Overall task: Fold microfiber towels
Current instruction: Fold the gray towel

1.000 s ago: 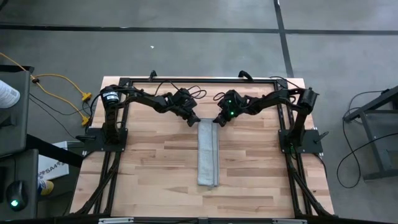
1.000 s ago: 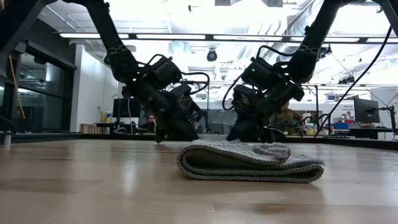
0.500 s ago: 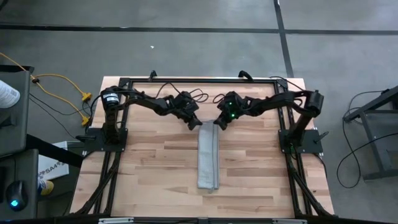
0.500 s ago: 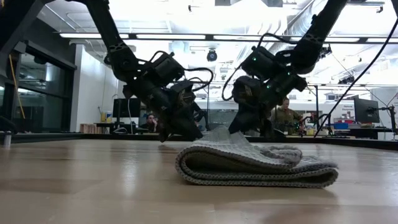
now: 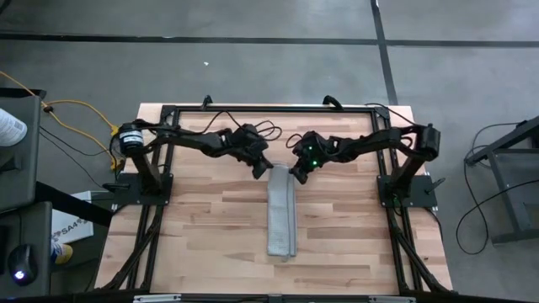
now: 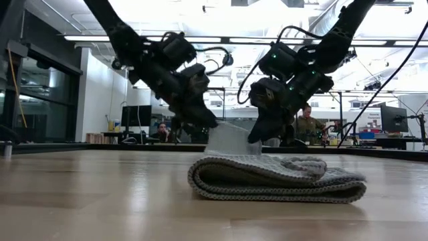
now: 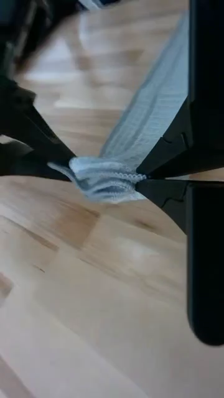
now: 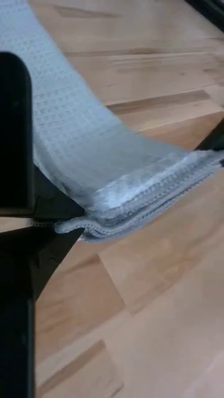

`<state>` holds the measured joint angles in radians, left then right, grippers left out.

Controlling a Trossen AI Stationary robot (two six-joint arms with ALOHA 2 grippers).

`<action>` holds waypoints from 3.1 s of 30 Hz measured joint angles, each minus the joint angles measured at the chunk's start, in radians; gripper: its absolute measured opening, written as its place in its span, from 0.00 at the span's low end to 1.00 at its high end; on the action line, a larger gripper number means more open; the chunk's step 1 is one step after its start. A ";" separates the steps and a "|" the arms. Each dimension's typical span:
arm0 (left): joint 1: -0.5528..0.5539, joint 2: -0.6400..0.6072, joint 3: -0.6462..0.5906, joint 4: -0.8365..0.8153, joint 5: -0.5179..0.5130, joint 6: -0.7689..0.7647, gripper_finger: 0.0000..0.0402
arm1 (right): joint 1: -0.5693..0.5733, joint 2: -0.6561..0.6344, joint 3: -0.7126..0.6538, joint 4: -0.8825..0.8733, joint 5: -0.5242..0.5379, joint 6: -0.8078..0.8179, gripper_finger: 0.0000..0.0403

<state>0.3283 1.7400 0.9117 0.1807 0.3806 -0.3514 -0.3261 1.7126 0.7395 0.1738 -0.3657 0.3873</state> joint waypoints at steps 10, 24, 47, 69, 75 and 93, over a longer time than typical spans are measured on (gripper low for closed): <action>-0.104 -0.038 0.000 -0.126 -0.178 0.033 0.00 | 0.110 -0.002 0.002 -0.006 0.114 -0.001 0.01; -0.260 -0.057 -0.001 -0.124 -0.317 0.005 0.00 | 0.319 -0.168 0.000 -0.151 0.404 0.025 0.01; -0.493 -0.105 0.001 -0.112 -0.499 -0.099 0.00 | 0.595 -0.185 0.001 -0.177 0.562 0.196 0.01; -0.750 -0.056 -0.001 -0.077 -0.770 0.041 0.00 | 0.810 -0.037 0.000 0.044 0.616 0.106 0.01; -0.777 -0.056 -0.001 -0.001 -0.776 0.015 0.00 | 0.839 -0.037 -0.001 0.084 0.619 0.127 0.01; -0.863 0.109 0.175 -0.049 -0.793 -0.022 0.00 | 0.914 -0.037 0.000 0.162 0.660 0.183 0.01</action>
<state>-0.5350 1.8488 1.0867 0.1316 -0.4129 -0.3730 0.5875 1.6757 0.7393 0.3357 0.2941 0.5702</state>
